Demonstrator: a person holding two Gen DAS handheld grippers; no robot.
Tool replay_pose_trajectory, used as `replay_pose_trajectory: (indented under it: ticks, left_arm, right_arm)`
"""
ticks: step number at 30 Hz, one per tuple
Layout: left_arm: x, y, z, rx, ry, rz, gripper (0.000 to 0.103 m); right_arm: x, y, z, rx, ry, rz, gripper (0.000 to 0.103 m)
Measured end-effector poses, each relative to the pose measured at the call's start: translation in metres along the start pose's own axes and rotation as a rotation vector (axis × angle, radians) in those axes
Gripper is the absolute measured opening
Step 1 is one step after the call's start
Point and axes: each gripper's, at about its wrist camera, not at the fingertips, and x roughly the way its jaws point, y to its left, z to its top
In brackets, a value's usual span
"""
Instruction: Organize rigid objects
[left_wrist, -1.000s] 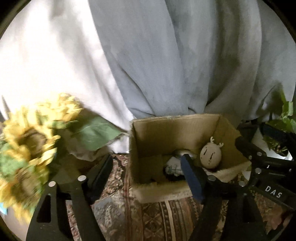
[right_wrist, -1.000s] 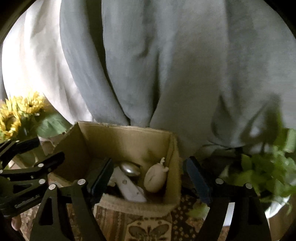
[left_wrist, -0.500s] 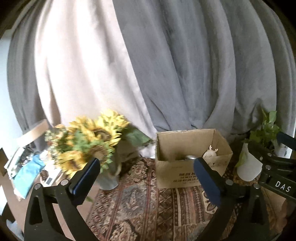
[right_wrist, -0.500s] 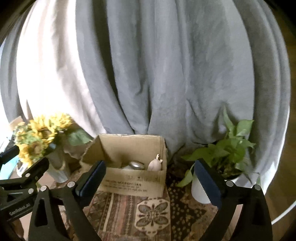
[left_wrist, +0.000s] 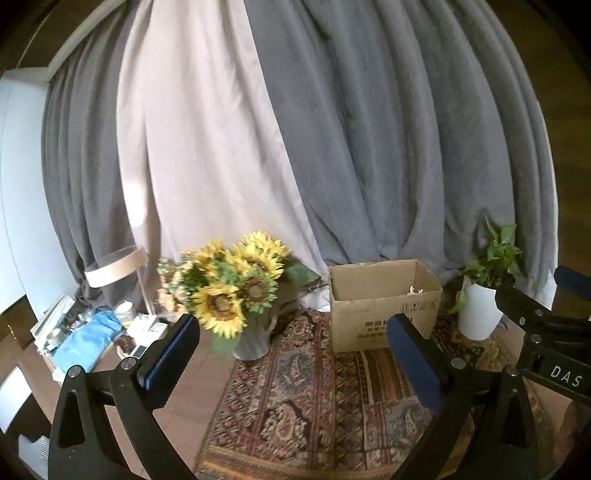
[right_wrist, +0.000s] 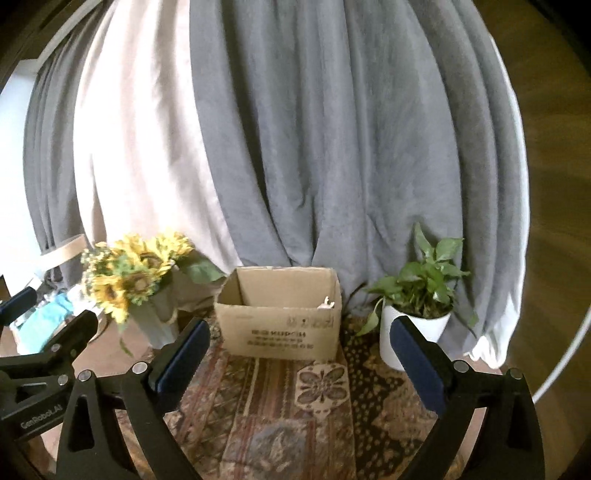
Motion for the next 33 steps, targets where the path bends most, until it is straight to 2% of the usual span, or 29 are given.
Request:
replay_pose_trajectory:
  ticks: [6,12,15,25,33]
  left_arm:
    - [-0.058,0.028,-0.014,0.021,-0.036,-0.041,0.103]
    - [-0.109,0.051,-0.029,0.045,-0.06,-0.035,0.103]
    - [-0.131,0.062,-0.035,0.041,-0.073,-0.06,0.103]
    - [-0.183,0.081,-0.046,0.029,-0.105,-0.063,0.103]
    - [-0.216,0.079,-0.055,0.023,-0.106,-0.062,0.103]
  right_arm:
    - [-0.057,0.025,-0.014,0.007,-0.029,-0.039,0.099]
    - [-0.116,0.05,-0.036,0.043,-0.049,-0.069,0.099]
    - [-0.14,0.059,-0.042,0.052,-0.042,-0.068,0.099]
    - [-0.2,0.078,-0.054,0.037,-0.076,-0.087,0.099]
    - [-0.237,0.081,-0.064,0.021,-0.102,-0.085,0.099]
